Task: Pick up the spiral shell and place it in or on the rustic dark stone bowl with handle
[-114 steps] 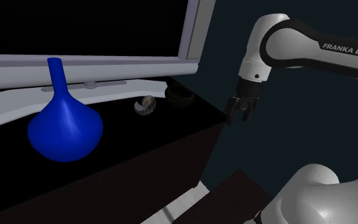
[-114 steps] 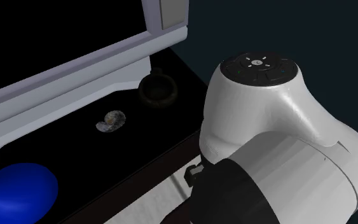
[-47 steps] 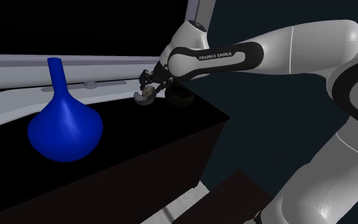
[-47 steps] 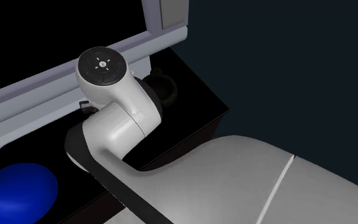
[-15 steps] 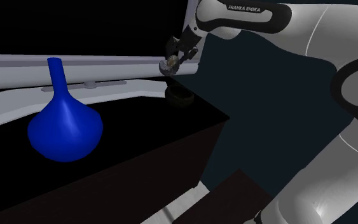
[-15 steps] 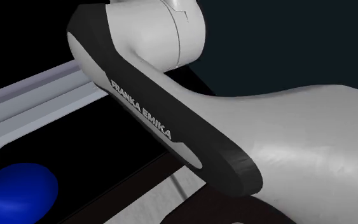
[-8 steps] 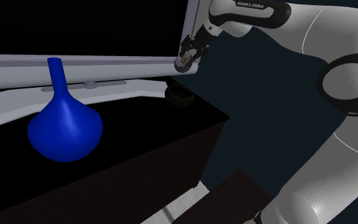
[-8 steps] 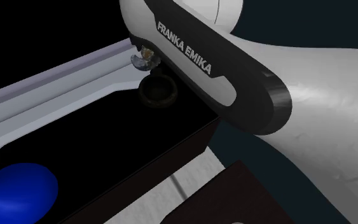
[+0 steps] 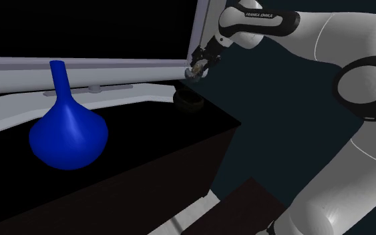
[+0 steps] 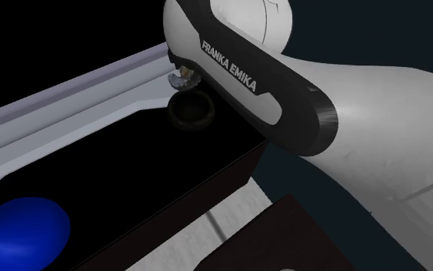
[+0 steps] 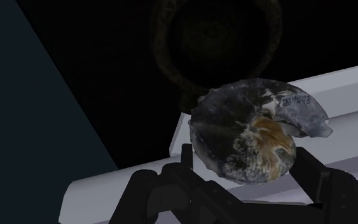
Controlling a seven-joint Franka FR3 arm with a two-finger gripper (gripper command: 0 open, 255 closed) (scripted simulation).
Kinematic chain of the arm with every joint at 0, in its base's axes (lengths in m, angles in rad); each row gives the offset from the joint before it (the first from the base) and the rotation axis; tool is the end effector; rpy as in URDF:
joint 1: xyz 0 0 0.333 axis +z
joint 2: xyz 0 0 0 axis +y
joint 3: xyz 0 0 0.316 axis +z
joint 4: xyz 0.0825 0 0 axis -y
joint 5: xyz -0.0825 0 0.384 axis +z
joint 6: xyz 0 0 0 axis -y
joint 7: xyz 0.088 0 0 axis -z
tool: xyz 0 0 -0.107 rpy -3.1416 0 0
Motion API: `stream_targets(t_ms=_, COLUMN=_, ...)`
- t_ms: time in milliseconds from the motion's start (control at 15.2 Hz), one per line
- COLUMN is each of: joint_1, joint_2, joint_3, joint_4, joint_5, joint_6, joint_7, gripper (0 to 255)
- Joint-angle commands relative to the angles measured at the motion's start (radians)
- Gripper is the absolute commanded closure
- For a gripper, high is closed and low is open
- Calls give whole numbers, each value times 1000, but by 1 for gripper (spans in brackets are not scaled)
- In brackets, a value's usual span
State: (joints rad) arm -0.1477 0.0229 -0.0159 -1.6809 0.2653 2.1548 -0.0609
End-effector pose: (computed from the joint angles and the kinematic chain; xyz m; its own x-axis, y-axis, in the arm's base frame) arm 0.6009 -0.0883 0.6213 0.8720 -0.2305 0.4318 -0.1387 -0.9624 -0.2337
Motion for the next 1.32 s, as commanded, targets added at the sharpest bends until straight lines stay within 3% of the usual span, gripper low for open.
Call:
stream_targets(t_ms=0, joint_1=1, joint_2=0, joint_3=1, joint_4=-29, joint_5=4, joint_6=29, joint_7=-7, gripper=255)
stream_targets(t_ms=594, joint_1=4, joint_2=2, joint_3=5, joint_4=-146, joint_5=27, joint_6=146, joint_7=-42, gripper=255)
stream_targets(t_ms=1122, joint_1=4, joint_2=2, joint_3=4, joint_4=-146, joint_5=27, joint_6=146, joint_7=-42, gripper=255)
stream_targets(t_ms=1188, joint_1=4, joint_2=2, joint_3=5, joint_4=-146, joint_5=27, joint_6=146, joint_7=-42, gripper=0)
stream_targets(t_ms=1254, joint_1=4, joint_2=2, joint_3=4, joint_4=-146, joint_5=27, joint_6=146, joint_7=-42, gripper=0)
